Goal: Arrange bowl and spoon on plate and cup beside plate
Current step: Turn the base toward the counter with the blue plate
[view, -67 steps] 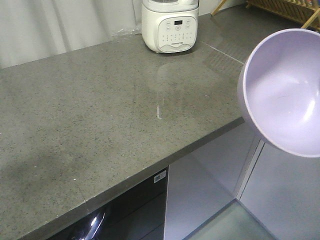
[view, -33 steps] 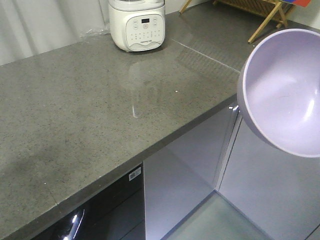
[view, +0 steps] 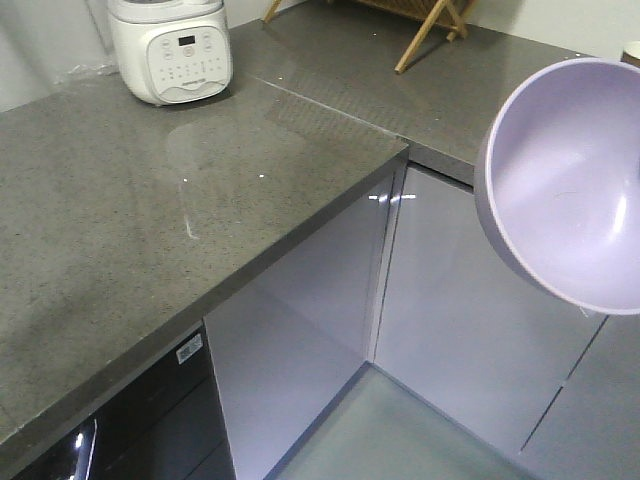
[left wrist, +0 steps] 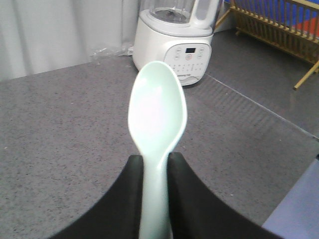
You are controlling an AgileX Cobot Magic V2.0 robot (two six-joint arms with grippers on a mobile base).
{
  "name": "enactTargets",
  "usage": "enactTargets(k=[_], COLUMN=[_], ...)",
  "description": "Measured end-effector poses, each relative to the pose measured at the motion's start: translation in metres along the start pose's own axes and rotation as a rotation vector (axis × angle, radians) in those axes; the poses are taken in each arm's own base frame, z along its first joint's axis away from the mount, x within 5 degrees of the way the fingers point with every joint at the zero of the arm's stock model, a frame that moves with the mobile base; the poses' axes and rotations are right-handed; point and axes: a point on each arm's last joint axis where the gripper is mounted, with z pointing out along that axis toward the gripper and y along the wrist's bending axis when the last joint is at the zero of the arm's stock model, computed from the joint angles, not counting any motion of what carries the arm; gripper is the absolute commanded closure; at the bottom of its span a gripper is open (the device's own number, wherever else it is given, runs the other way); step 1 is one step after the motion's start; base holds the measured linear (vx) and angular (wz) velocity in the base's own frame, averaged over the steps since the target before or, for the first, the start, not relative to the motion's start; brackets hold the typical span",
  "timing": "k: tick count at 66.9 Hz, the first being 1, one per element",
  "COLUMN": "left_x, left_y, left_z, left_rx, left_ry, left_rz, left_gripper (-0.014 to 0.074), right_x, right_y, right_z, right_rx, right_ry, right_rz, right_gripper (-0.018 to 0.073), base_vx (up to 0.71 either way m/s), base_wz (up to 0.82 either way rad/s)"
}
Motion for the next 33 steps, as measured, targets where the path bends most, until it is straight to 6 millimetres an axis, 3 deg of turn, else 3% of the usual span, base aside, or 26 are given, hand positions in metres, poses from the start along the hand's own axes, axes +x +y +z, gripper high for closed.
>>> enactTargets(k=[33], left_x=[0.0], left_y=[0.0], left_z=[0.0], left_rx=[0.0], left_ry=[0.0], left_rz=[0.0], left_gripper=[0.0603], right_x=[0.0001], right_y=[0.0001], right_z=[0.0], right_rx=[-0.001], right_ry=[0.001], right_rz=[0.0], right_gripper=[0.0564], base_vx=[-0.04], base_wz=[-0.3])
